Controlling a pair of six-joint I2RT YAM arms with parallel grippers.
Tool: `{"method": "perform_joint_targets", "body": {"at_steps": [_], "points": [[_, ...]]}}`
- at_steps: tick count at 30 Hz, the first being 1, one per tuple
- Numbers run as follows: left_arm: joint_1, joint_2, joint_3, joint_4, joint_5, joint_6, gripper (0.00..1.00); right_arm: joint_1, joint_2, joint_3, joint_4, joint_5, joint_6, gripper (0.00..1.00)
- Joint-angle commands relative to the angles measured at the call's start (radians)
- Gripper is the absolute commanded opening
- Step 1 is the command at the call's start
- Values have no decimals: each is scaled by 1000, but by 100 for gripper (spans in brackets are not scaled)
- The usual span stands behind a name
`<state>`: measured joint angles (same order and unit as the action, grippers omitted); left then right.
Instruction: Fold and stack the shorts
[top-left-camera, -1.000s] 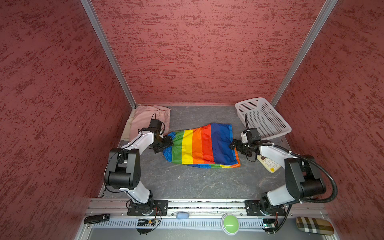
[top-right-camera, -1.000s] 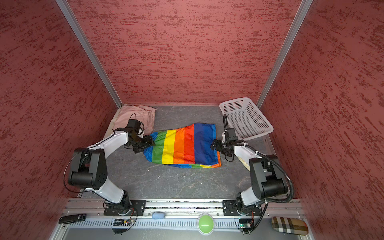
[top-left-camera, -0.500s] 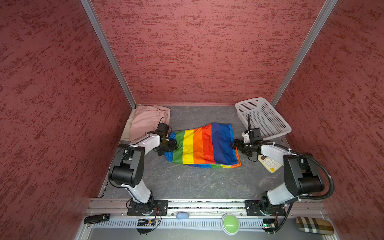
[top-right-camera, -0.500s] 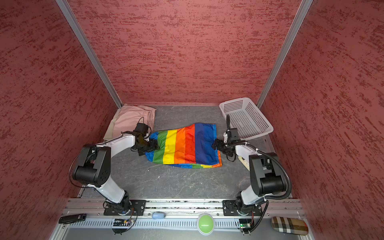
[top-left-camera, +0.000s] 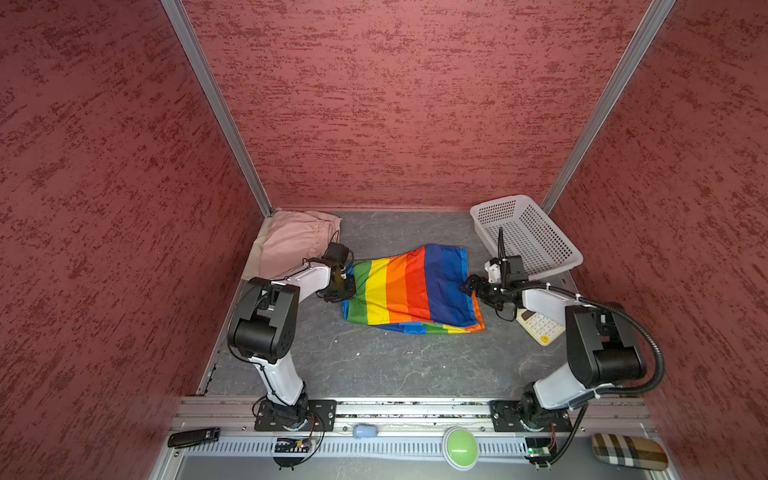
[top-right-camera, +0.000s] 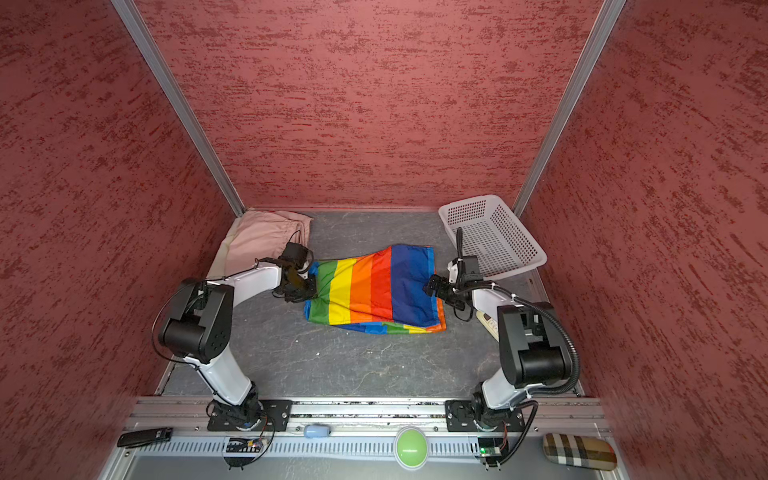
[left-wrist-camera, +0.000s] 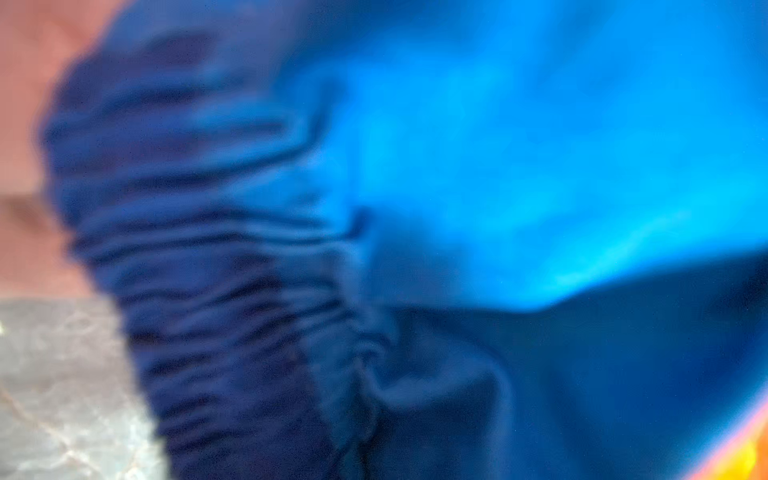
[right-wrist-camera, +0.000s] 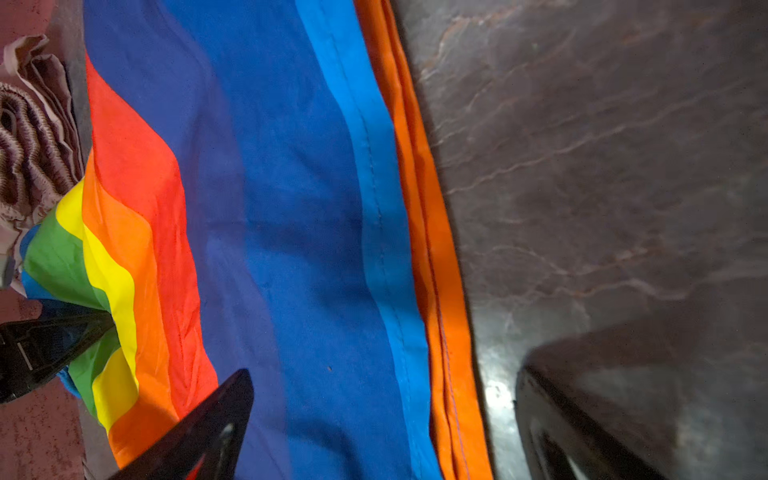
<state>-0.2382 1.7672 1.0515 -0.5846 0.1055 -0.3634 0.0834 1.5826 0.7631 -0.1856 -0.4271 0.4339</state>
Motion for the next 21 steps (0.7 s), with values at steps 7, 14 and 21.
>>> {"method": "perform_joint_targets", "body": {"at_steps": [7, 14, 21], "points": [[-25, 1, 93, -191, -99, 46, 0, 89, 60, -56, 47, 5, 59, 99], [-37, -74, 213, -317, -118, 67, 0, 182, 97, -63, 105, 6, 130, 99], [-52, -62, 306, -432, -198, 110, 0, 280, 115, -57, 138, 32, 189, 99]]}}
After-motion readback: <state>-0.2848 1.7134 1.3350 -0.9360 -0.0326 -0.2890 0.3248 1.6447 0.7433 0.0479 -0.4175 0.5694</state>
